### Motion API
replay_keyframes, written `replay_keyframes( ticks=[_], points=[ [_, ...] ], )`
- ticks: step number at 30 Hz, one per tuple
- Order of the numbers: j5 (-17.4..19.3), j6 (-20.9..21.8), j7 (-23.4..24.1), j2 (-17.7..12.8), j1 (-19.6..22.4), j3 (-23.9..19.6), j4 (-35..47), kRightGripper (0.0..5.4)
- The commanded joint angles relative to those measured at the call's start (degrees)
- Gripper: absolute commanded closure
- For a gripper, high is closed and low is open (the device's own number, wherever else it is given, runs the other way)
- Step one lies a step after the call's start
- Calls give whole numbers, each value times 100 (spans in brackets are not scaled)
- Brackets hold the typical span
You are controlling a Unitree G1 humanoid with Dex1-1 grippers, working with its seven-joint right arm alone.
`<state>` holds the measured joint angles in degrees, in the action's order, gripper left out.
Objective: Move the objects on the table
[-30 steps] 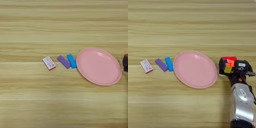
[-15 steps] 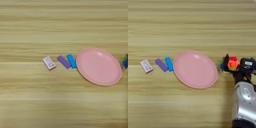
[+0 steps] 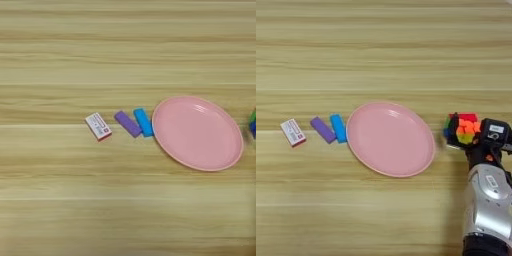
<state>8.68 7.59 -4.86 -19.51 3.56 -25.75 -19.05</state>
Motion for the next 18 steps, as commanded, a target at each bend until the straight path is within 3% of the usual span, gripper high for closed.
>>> replay_keyframes(
  ticks=[1, 18],
  points=[
    [51, -113, 2, -266, 267, -41, 47, 3],
    [70, -130, -39, -247, 256, 8, 52, 3]
  ],
)
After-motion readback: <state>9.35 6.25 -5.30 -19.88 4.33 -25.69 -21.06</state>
